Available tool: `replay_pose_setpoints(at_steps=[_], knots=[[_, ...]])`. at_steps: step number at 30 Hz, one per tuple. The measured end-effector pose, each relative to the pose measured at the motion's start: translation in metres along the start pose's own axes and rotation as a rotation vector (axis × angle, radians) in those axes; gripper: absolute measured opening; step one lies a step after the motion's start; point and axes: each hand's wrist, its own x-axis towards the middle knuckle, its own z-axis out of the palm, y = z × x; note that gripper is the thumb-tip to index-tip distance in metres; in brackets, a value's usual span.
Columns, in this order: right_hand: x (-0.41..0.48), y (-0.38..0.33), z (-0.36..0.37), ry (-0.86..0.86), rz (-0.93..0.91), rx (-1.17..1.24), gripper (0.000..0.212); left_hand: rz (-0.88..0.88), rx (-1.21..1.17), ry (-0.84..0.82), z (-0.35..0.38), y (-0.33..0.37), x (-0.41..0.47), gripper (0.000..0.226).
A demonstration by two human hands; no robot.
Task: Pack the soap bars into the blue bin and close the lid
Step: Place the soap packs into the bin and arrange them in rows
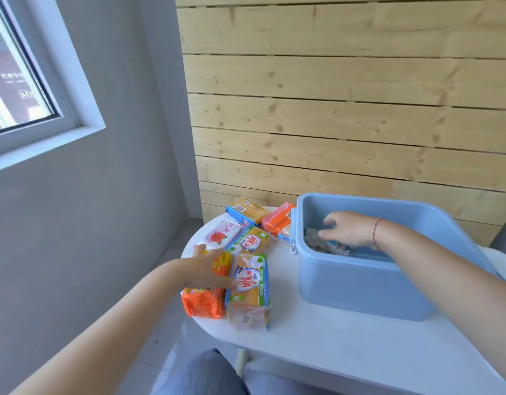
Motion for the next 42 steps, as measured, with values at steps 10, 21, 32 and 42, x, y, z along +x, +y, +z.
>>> replay_pose_setpoints(at_steps=[10,21,32,42], knots=[[-0.01,0.001,0.015,-0.267,0.007,0.168,0.02,-0.089,0.046,0.2,0.023,0.014,-0.002,0.099],[-0.026,-0.004,0.026,-0.381,0.064,0.254,0.005,-0.027,-0.305,0.454,-0.036,0.03,-0.024,0.09],[-0.038,-0.006,0.036,-0.236,-0.027,0.759,0.015,0.449,-0.597,0.47,-0.053,0.185,-0.048,0.079],[-0.048,0.066,-0.015,-0.055,0.11,1.441,0.04,0.531,-0.495,0.419,-0.003,0.246,-0.039,0.075]])
